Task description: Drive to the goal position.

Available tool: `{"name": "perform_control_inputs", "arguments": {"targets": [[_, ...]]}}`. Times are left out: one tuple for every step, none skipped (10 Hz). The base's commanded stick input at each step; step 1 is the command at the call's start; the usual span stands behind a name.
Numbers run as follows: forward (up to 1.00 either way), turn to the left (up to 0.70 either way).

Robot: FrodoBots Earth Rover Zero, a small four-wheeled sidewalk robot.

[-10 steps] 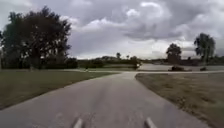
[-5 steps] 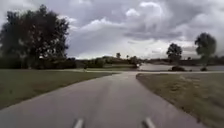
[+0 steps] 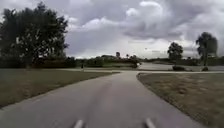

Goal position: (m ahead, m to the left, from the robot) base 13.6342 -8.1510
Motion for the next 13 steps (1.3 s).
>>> {"name": "perform_control_inputs", "arguments": {"targets": [[0.85, 0.0], [0.85, 0.0], [0.85, 0.0], [0.85, 0.0], [0.85, 0.0], [0.85, 0.0], [0.85, 0.0], [0.85, 0.0], [0.85, 0.0], [0.85, 0.0], [0.85, 0.0], [0.85, 0.0], [0.85, 0.0]]}}
